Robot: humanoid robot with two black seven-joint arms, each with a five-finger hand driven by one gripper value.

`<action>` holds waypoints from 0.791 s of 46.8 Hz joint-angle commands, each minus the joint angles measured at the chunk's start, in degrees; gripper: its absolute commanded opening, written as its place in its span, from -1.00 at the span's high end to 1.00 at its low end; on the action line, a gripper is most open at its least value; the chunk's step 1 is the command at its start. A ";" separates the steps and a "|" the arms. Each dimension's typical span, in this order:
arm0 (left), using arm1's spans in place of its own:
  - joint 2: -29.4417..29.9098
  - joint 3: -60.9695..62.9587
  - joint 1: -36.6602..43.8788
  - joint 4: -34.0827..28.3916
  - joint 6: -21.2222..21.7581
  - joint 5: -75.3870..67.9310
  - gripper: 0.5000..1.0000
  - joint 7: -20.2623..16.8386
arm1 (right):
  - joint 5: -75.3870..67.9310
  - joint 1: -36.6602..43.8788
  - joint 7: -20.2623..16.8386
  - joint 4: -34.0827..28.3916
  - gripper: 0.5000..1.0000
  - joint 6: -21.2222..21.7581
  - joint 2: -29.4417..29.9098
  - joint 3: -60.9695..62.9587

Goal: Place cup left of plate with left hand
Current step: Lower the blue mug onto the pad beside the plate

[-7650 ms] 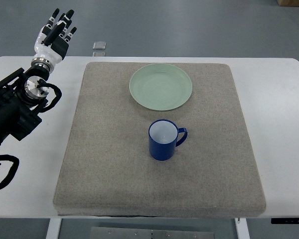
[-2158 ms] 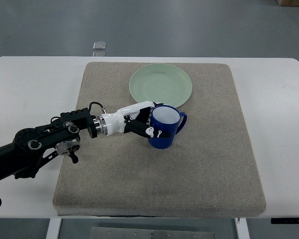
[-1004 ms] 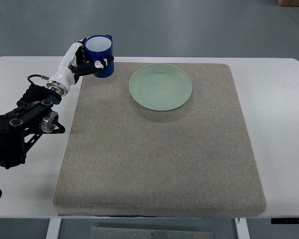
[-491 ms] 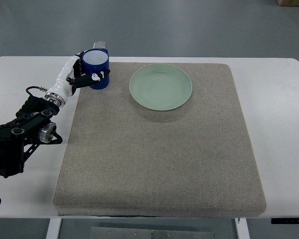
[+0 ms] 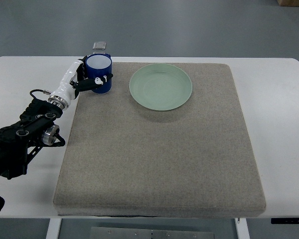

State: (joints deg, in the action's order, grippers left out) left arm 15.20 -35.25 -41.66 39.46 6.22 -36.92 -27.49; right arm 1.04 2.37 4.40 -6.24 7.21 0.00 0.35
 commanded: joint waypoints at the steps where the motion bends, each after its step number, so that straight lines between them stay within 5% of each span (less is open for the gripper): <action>1: 0.00 0.01 0.09 0.09 0.02 0.01 -0.04 0.07 | -0.08 0.00 0.00 0.00 -0.73 0.00 0.00 0.00; 14: -0.88 0.01 0.09 0.09 -0.07 -0.08 -0.23 0.07 | 0.01 0.00 0.00 0.00 -0.73 0.00 0.00 0.00; 17: -0.96 0.01 0.09 0.09 -0.07 -0.08 -0.43 -0.02 | 0.01 0.00 0.00 0.00 -0.73 0.00 0.00 0.00; 33: -0.96 0.01 0.79 0.09 0.02 0.01 -0.57 0.07 | 0.01 0.00 0.00 0.00 -0.73 0.00 0.00 0.00; 37: -0.96 -0.08 0.88 0.27 0.02 0.01 -0.75 -0.02 | 0.01 0.00 0.00 0.00 -0.73 0.00 0.00 0.00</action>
State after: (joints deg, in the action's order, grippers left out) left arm 14.23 -35.24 -40.85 39.56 6.23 -37.00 -27.50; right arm 1.04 2.37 4.39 -6.24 7.21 0.00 0.35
